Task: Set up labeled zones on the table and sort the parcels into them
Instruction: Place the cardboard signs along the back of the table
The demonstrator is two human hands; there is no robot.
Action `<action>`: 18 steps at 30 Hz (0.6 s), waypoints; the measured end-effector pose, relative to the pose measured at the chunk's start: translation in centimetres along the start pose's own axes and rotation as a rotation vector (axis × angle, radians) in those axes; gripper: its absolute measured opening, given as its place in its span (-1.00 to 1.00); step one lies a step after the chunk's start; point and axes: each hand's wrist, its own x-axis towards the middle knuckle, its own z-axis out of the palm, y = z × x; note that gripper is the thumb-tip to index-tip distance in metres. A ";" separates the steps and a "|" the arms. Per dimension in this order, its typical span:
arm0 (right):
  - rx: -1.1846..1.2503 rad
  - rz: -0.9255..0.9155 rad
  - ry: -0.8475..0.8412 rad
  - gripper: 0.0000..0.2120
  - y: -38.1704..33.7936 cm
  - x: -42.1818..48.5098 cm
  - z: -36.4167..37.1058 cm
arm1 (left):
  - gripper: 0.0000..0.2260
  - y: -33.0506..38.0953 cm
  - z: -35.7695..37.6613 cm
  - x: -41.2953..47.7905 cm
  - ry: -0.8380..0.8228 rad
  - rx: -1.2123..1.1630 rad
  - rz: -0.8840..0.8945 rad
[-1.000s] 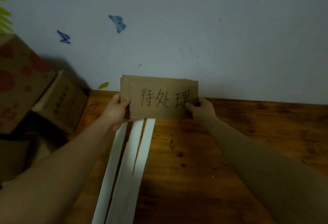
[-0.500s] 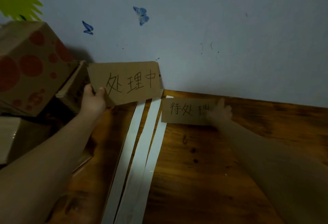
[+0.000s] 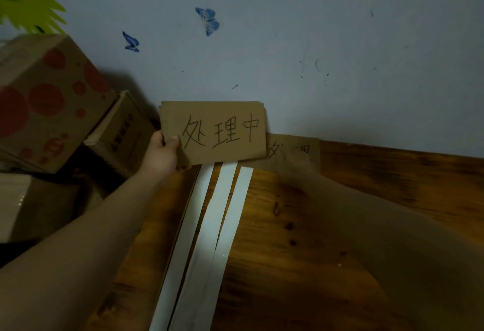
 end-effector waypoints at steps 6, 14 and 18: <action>0.775 -0.046 0.118 -0.60 -1.9 -3.5 -4.6 | -0.72 1.7 2.3 -3.2 -0.112 -0.077 -0.033; 0.829 0.128 0.317 -0.64 2.4 -8.7 -9.0 | -0.76 3.2 5.3 -6.3 -0.229 -0.113 0.012; 0.847 0.312 0.447 -0.62 8.0 -10.4 -9.7 | -0.81 3.4 6.9 -6.8 -0.102 -0.129 0.104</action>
